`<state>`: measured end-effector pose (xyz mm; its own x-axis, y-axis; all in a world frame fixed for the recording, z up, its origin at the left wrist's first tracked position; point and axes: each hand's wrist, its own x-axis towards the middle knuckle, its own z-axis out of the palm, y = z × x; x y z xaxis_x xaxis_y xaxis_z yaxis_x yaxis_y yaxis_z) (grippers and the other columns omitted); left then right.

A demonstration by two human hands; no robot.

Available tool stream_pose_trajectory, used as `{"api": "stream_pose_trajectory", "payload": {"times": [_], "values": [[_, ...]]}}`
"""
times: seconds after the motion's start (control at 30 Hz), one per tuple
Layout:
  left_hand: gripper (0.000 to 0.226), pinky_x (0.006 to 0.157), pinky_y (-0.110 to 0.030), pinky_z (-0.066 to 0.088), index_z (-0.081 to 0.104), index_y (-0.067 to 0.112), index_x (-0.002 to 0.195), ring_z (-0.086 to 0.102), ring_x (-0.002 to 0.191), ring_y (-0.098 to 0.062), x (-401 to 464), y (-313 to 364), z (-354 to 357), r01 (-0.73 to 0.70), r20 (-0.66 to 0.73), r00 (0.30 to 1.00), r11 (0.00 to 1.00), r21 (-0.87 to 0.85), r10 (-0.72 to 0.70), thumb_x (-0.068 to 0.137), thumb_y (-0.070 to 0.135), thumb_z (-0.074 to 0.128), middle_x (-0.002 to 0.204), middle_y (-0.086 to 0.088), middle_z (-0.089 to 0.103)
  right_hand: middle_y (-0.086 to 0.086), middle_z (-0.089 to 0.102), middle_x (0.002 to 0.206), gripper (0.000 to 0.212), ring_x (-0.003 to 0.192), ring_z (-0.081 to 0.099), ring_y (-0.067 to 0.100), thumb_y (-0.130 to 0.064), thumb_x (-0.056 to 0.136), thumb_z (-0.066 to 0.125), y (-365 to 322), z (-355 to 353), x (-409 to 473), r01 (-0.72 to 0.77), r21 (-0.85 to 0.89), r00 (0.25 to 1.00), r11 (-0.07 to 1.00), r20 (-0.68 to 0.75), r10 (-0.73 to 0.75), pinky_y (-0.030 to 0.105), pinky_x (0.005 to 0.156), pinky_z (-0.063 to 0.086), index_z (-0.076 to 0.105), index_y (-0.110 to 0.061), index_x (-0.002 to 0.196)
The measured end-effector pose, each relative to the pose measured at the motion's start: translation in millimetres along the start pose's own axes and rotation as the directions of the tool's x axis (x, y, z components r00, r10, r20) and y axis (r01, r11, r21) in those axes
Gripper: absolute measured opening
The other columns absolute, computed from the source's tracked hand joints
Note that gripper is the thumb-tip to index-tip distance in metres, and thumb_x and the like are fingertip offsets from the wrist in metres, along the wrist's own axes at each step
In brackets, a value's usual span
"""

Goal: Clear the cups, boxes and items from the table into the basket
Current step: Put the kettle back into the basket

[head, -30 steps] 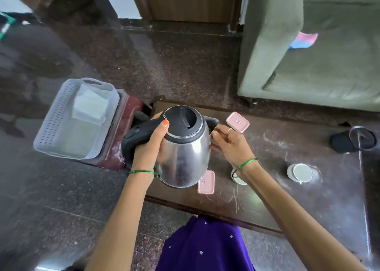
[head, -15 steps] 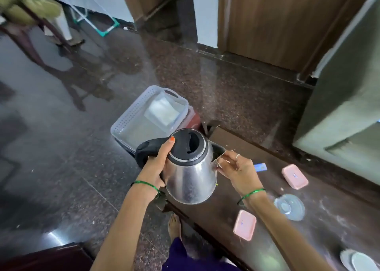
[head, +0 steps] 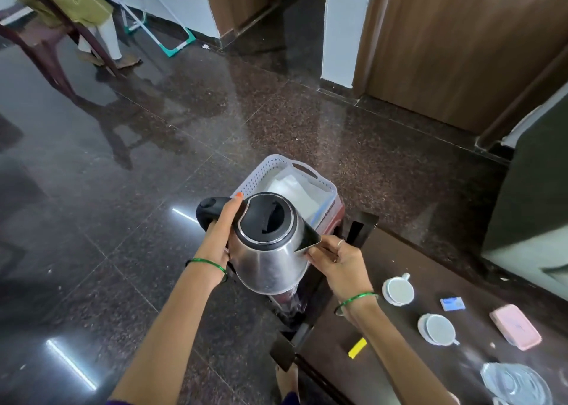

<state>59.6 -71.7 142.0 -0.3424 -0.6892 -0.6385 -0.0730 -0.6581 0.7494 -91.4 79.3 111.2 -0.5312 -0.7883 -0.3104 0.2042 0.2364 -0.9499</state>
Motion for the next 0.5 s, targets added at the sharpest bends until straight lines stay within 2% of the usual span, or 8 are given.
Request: {"api": "stream_pose_trajectory", "payload": {"times": [0.07,0.13,0.23,0.3,0.4,0.5], "values": [[0.075,0.100,-0.036,0.046,0.073,0.021,0.112,0.067,0.108,-0.022,24,12,-11,0.001,0.004,1.000,1.000,-0.007,-0.001,0.051,0.064,0.082,0.113,-0.004,0.073,0.000,0.073,0.096,0.025,0.091,0.066,0.011,0.002,0.085,0.062,2,20,16,-0.005,-0.004,0.999,1.000,-0.032,0.005,0.022,0.084,0.051,0.070,-0.013,0.102],[0.061,0.093,-0.034,0.050,0.076,0.022,0.103,0.069,0.104,-0.022,44,22,-18,-0.001,0.003,1.000,1.000,-0.010,0.001,0.055,0.059,0.082,0.108,-0.005,0.075,0.000,0.073,0.096,0.024,0.092,0.067,0.010,0.000,0.085,0.063,4,36,31,-0.021,-0.018,0.998,1.000,-0.062,0.020,0.026,0.088,0.051,0.070,-0.013,0.103],[0.064,0.100,-0.036,0.048,0.072,0.022,0.110,0.066,0.110,-0.022,70,32,-27,0.017,-0.020,1.000,1.000,-0.001,-0.017,0.057,0.056,0.079,0.111,-0.004,0.074,0.003,0.073,0.099,0.026,0.096,0.067,0.012,-0.001,0.084,0.063,8,53,51,-0.048,-0.039,0.994,0.998,-0.102,0.044,0.029,0.092,0.051,0.069,-0.011,0.107],[0.057,0.107,-0.039,0.042,0.071,0.023,0.109,0.062,0.117,-0.023,86,34,-32,0.010,-0.017,1.000,1.000,-0.003,-0.011,0.062,0.053,0.077,0.117,-0.005,0.071,0.001,0.073,0.098,0.027,0.094,0.066,0.010,0.000,0.085,0.062,12,63,64,-0.056,-0.046,0.992,0.997,-0.117,0.051,0.027,0.091,0.051,0.068,-0.012,0.108],[0.033,0.102,-0.036,0.046,0.073,0.023,0.107,0.063,0.112,-0.021,109,34,-40,-0.005,0.031,0.999,1.000,-0.024,0.006,0.080,0.042,0.068,0.112,-0.003,0.073,-0.003,0.072,0.098,0.028,0.095,0.065,0.005,0.001,0.086,0.061,21,74,82,-0.083,-0.042,0.990,0.996,-0.117,0.078,0.024,0.089,0.049,0.067,-0.013,0.109],[0.032,0.100,-0.035,0.047,0.069,0.023,0.116,0.064,0.110,-0.019,130,30,-48,-0.010,0.064,0.998,1.000,-0.028,0.012,0.090,0.037,0.058,0.117,-0.002,0.070,-0.002,0.072,0.099,0.026,0.099,0.066,0.009,-0.001,0.086,0.062,34,82,97,-0.111,-0.047,0.986,0.993,-0.128,0.104,0.028,0.092,0.050,0.066,-0.013,0.109]]}}
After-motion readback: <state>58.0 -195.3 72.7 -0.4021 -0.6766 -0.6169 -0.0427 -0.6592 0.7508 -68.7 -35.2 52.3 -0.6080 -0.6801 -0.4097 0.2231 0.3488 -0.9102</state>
